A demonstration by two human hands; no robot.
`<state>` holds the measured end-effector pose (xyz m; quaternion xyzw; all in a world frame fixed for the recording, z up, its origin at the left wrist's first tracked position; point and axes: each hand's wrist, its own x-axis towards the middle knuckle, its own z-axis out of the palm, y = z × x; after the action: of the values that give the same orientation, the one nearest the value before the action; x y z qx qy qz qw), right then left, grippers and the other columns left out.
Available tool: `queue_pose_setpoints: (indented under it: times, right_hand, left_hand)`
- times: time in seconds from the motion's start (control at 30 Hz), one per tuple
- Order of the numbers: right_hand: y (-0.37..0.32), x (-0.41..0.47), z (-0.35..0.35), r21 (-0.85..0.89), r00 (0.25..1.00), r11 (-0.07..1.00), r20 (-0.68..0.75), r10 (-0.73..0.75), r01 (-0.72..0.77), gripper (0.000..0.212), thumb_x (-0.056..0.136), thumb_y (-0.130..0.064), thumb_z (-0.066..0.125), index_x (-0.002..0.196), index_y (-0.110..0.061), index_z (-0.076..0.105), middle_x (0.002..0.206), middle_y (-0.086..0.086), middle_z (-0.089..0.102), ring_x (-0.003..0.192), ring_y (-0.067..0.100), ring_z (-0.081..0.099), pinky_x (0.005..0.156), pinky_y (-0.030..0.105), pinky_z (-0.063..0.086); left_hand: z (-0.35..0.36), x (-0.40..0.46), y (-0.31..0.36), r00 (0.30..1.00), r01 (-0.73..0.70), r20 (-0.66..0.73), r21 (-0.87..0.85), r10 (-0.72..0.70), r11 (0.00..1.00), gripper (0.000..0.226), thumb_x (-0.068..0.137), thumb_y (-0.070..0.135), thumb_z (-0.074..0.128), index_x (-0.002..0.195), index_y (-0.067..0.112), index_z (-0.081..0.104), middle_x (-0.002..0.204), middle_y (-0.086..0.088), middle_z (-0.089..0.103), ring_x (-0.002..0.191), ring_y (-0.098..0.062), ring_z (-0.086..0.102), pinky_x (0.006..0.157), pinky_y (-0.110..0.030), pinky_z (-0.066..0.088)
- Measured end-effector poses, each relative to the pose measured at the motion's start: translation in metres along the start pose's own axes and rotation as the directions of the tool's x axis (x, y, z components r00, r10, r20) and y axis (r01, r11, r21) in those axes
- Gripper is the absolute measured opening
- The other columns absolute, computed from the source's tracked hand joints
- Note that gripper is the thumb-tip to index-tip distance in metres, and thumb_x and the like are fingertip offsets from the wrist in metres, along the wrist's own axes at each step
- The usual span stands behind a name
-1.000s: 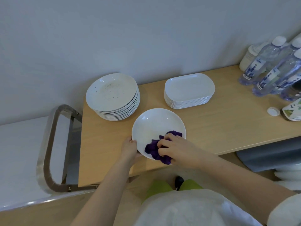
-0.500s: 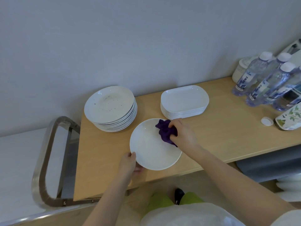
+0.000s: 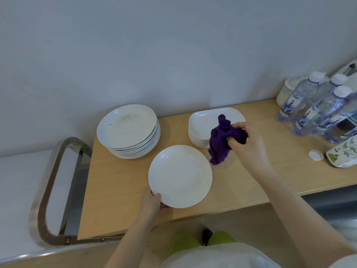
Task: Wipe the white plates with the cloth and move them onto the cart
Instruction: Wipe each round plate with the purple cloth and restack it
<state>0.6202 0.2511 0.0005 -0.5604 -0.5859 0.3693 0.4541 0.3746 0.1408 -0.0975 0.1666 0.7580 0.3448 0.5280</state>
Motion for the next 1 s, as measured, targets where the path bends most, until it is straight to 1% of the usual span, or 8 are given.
queue_pose_setpoints:
  times: [0.1,0.23,0.37,0.5,0.6,0.67,0.83,1.0]
  right_hand:
    - [0.006,-0.004,-0.008,-0.008,1.000,1.000,0.013,0.023,-0.023,0.029,0.082,-0.004,0.061,0.101,-0.026,0.059,0.107,-0.007,0.060,0.090,-0.008,0.054,0.070,0.002,0.041]
    - [0.012,-0.015,0.004,0.002,0.997,1.000,0.070,0.029,-0.029,0.038,0.081,0.000,0.060,0.095,-0.035,0.055,0.106,-0.014,0.056,0.093,-0.010,0.053,0.074,0.003,0.041]
    - [0.022,-0.024,0.038,-0.203,0.969,0.973,0.240,-0.061,0.112,0.031,0.075,-0.003,0.063,0.096,-0.026,0.061,0.104,-0.010,0.057,0.097,0.005,0.052,0.081,0.012,0.039]
    - [0.042,-0.039,0.078,-0.512,0.846,0.775,0.531,-0.054,0.371,0.035,0.081,-0.022,0.060,0.116,-0.024,0.059,0.123,-0.008,0.052,0.111,0.021,0.042,0.093,0.032,0.035]
    - [0.060,-0.056,0.097,-0.612,0.775,0.603,0.632,-0.018,0.512,0.037,0.087,-0.033,0.052,0.124,-0.028,0.052,0.134,-0.009,0.044,0.120,0.022,0.036,0.097,0.036,0.029]
    - [0.068,-0.061,0.101,-0.653,0.785,0.551,0.620,-0.007,0.520,0.036,0.090,-0.030,0.051,0.126,-0.027,0.050,0.138,-0.006,0.041,0.125,0.023,0.034,0.101,0.036,0.026]
    - [0.078,-0.061,0.093,-0.774,0.881,0.483,0.473,0.014,0.409,0.043,0.086,-0.017,0.060,0.127,-0.023,0.049,0.145,0.001,0.037,0.131,0.027,0.032,0.108,0.040,0.026]
    - [0.076,-0.038,0.094,-0.848,0.951,0.486,0.293,0.097,0.212,0.055,0.089,-0.022,0.058,0.137,-0.020,0.031,0.144,0.011,0.029,0.129,0.032,0.036,0.103,0.039,0.036]
  left_hand:
    - [0.002,-0.001,0.000,1.000,-0.012,-0.009,-0.007,0.012,1.000,0.030,0.089,-0.003,0.039,0.112,0.012,0.050,0.096,-0.004,0.061,0.081,-0.028,0.066,0.052,-0.032,0.055]
    - [0.005,-0.003,0.000,1.000,-0.019,-0.018,-0.023,0.019,1.000,0.031,0.088,-0.003,0.038,0.111,0.014,0.050,0.104,-0.008,0.062,0.089,-0.031,0.065,0.056,-0.033,0.055]
    - [0.008,-0.005,0.002,0.999,-0.014,-0.032,-0.016,0.013,1.000,0.029,0.088,-0.003,0.038,0.109,0.015,0.048,0.095,-0.002,0.060,0.085,-0.027,0.064,0.048,-0.028,0.053]
    - [0.010,-0.008,0.005,0.999,-0.030,-0.033,-0.021,0.030,0.999,0.023,0.088,-0.004,0.039,0.096,0.014,0.051,0.092,-0.003,0.060,0.082,-0.025,0.063,0.045,-0.028,0.053]
    - [0.012,-0.011,0.007,0.996,-0.071,-0.049,-0.023,0.070,0.997,0.027,0.086,-0.005,0.044,0.081,0.021,0.052,0.083,-0.003,0.061,0.075,-0.022,0.063,0.045,-0.029,0.053]
    - [0.014,-0.013,0.009,0.992,-0.100,-0.073,-0.006,0.099,0.995,0.030,0.086,-0.006,0.047,0.076,0.023,0.050,0.078,-0.002,0.058,0.069,-0.020,0.061,0.042,-0.026,0.051]
    - [0.016,-0.013,0.012,0.983,-0.139,-0.112,0.034,0.142,0.990,0.035,0.086,-0.003,0.050,0.074,0.030,0.045,0.078,0.005,0.053,0.068,-0.015,0.056,0.039,-0.024,0.048]
    - [0.010,-0.009,0.011,0.993,-0.077,-0.090,0.056,0.082,0.995,0.028,0.084,-0.003,0.047,0.101,0.020,0.046,0.091,0.007,0.051,0.079,-0.015,0.054,0.043,-0.027,0.051]
